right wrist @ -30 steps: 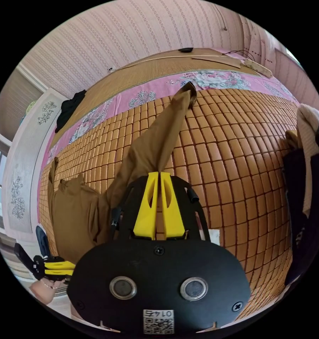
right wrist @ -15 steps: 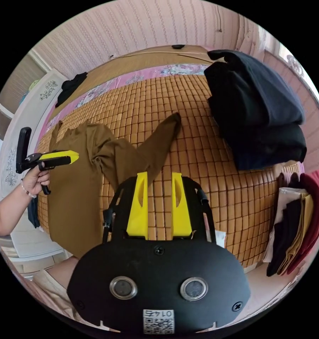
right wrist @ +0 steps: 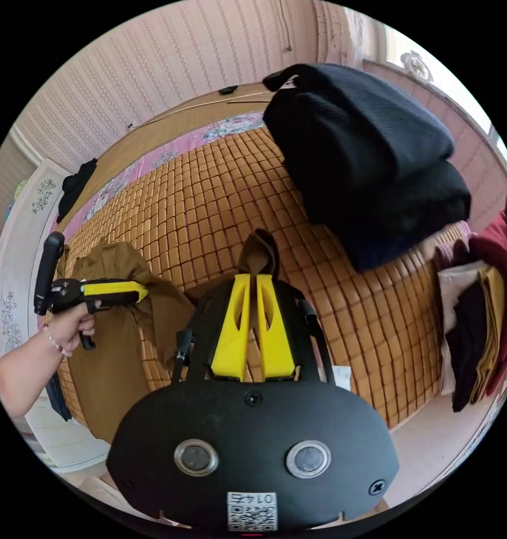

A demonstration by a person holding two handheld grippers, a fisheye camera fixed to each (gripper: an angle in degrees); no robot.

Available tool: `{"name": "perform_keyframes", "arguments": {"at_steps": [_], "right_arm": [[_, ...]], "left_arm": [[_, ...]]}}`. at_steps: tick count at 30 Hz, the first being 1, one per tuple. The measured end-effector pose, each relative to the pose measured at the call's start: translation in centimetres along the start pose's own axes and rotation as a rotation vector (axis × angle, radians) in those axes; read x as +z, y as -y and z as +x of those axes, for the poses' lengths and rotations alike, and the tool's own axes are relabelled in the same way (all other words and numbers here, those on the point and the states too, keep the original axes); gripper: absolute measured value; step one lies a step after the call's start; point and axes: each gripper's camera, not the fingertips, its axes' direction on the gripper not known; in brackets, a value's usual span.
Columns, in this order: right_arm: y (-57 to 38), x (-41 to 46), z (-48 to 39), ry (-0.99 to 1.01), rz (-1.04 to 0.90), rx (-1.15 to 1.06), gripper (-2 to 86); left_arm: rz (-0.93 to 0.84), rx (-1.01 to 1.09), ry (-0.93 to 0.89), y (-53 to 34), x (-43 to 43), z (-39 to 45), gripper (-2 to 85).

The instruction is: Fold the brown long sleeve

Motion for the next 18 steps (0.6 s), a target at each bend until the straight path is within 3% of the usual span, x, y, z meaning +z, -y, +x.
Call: {"name": "perform_keyframes", "arguments": {"at_steps": [3,8,11,18], "right_arm": [[-5.8,-4.3,3.4,0.005,-0.043,0.091,0.4],[-10.9,-7.0,9.7,0.068,-0.098,0.335,3.1],[-11.3,-5.9,12.4,-0.001,-0.053,0.414,5.0],[-12.1,-3.1,15.0,0.05,-0.079,0.457,8.7]], "left_arm": [[0.011,0.001,-0.012,0.4,-0.1,0.3,-0.7],[0.198,0.108,-0.013,1.2,-2.6,2.4,-0.9],[0.164,0.081,0.031,2.8,-1.4,2.5,-0.6],[0.145,0.083,0.066,5.2,-1.2,4.1,3.5]]}}
